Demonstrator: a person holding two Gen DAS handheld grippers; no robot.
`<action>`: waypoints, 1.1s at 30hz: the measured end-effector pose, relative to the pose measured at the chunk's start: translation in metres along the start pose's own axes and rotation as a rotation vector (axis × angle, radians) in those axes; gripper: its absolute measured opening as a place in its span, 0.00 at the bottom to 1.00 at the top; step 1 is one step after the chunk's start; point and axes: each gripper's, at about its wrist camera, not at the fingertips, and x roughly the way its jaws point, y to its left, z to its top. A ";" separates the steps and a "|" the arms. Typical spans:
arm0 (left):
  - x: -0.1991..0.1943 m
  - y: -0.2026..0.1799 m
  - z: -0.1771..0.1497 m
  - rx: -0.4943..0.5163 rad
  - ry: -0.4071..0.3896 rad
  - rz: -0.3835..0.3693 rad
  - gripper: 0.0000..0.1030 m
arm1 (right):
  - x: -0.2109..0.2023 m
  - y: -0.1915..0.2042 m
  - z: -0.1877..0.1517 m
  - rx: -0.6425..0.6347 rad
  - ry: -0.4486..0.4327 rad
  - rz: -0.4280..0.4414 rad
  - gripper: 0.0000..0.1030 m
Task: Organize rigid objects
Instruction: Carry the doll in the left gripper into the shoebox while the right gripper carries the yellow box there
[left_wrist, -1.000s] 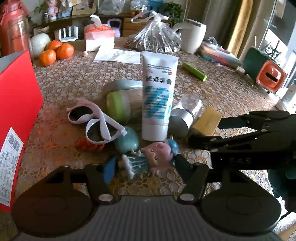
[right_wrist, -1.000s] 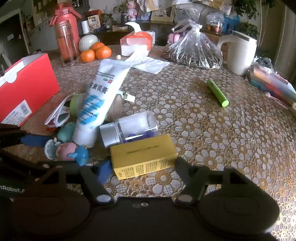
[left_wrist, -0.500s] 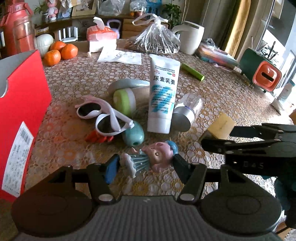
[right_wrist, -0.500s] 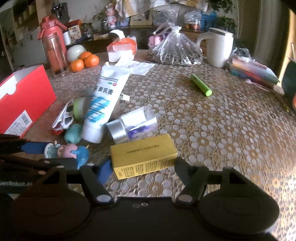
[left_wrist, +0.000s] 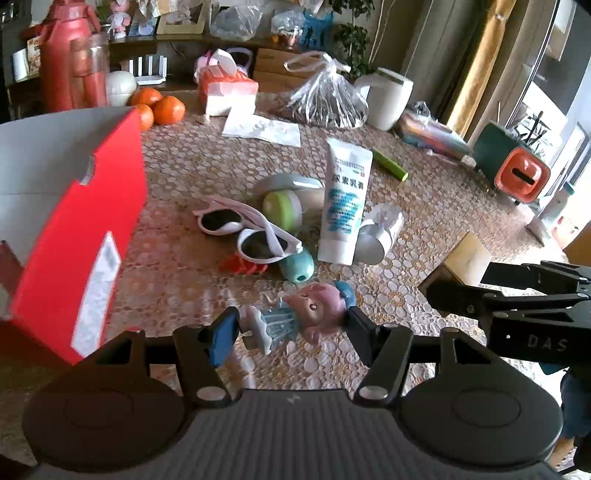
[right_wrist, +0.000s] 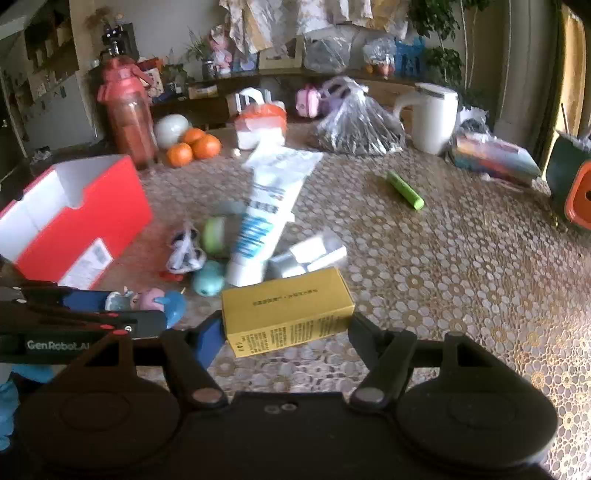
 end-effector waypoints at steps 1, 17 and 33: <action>-0.005 0.003 0.000 -0.003 -0.003 -0.003 0.61 | -0.004 0.005 0.002 -0.005 -0.005 0.002 0.69; -0.093 0.058 0.016 -0.018 -0.118 0.002 0.61 | -0.051 0.094 0.032 -0.104 -0.083 0.067 0.69; -0.145 0.141 0.032 -0.095 -0.194 0.068 0.61 | -0.039 0.180 0.063 -0.190 -0.090 0.143 0.69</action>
